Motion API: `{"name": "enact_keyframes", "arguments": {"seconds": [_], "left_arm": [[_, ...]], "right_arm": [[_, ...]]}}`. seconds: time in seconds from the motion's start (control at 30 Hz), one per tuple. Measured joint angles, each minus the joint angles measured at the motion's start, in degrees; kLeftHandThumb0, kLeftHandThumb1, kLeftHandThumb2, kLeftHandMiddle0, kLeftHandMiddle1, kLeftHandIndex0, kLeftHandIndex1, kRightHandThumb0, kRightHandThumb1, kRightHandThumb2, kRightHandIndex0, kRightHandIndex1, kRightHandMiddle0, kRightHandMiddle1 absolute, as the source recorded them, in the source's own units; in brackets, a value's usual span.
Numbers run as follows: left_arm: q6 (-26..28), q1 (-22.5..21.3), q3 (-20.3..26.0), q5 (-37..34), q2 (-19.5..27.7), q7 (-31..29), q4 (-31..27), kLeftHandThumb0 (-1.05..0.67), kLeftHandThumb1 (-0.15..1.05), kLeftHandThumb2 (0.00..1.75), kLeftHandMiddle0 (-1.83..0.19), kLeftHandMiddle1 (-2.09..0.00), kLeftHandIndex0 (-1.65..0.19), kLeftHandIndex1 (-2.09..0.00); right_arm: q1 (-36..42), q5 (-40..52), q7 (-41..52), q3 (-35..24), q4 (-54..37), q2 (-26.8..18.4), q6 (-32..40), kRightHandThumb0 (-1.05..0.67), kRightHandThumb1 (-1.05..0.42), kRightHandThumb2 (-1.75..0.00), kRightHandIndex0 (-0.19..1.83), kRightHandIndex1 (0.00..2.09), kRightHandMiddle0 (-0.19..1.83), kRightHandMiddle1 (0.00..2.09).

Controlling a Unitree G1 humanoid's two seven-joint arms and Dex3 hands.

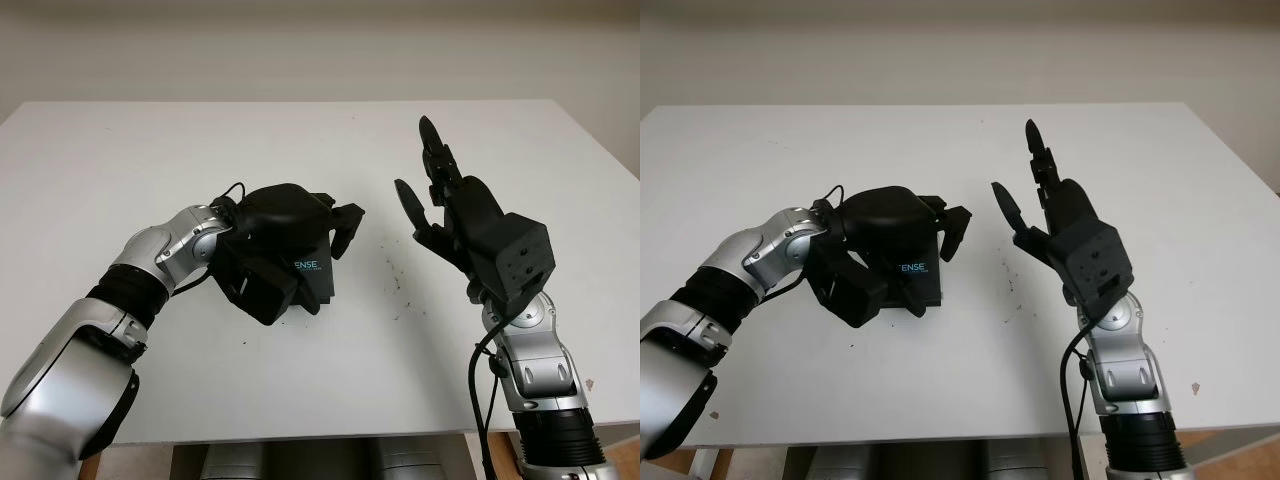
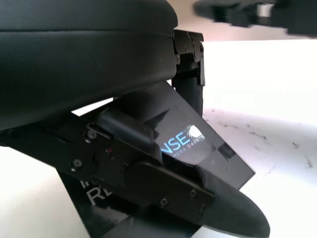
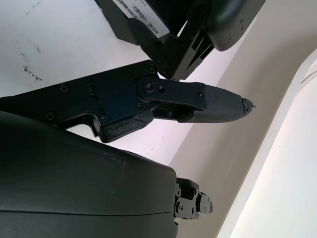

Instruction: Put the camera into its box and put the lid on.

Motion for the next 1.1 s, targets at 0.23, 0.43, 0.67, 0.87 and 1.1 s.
{"name": "enact_keyframes", "arguments": {"seconds": [0.23, 0.43, 0.67, 0.87, 1.1], "left_arm": [[-0.13, -1.77, -5.21, 11.82, 1.63, 15.09, 0.10, -0.21, 0.95, 0.05, -0.08, -2.01, -0.11, -1.74], [0.86, -2.75, -7.98, 17.90, 2.55, 25.50, -0.01, -0.38, 0.95, 0.05, 0.09, -1.33, 0.07, -1.50], [3.81, -3.06, -10.38, 22.63, 2.91, 33.87, -0.19, -0.47, 0.96, 0.06, 0.19, -1.29, 0.19, -1.49], [7.04, -4.15, -10.70, 23.50, 3.80, 34.59, -0.18, -0.52, 0.97, 0.06, 0.16, -1.12, 0.15, -1.14], [6.81, -4.81, -10.06, 19.81, 4.57, 32.33, 0.64, -0.56, 1.04, 0.06, -0.02, -0.27, 0.19, -0.96]], "right_arm": [[0.21, 0.58, 1.28, -0.02, 0.00, 0.00, -0.88, -0.78, -1.05, -0.52, -0.12, 0.06, -0.10, 0.06], [0.21, 0.69, 1.94, -0.02, 0.01, 0.00, -1.24, -0.78, -1.05, -0.52, -0.11, 0.06, -0.08, 0.06], [0.21, 0.46, 2.62, 0.02, 0.01, -0.04, -1.24, -0.80, -1.05, -0.53, -0.11, 0.06, -0.09, 0.06], [0.20, 0.44, 3.46, 0.02, 0.38, -0.37, -1.27, -0.80, -1.05, -0.53, -0.11, 0.06, -0.08, 0.06], [0.20, 0.36, 3.72, 0.02, 1.35, -0.48, -1.85, -0.79, -1.05, -0.53, -0.10, 0.06, -0.08, 0.06]]}}
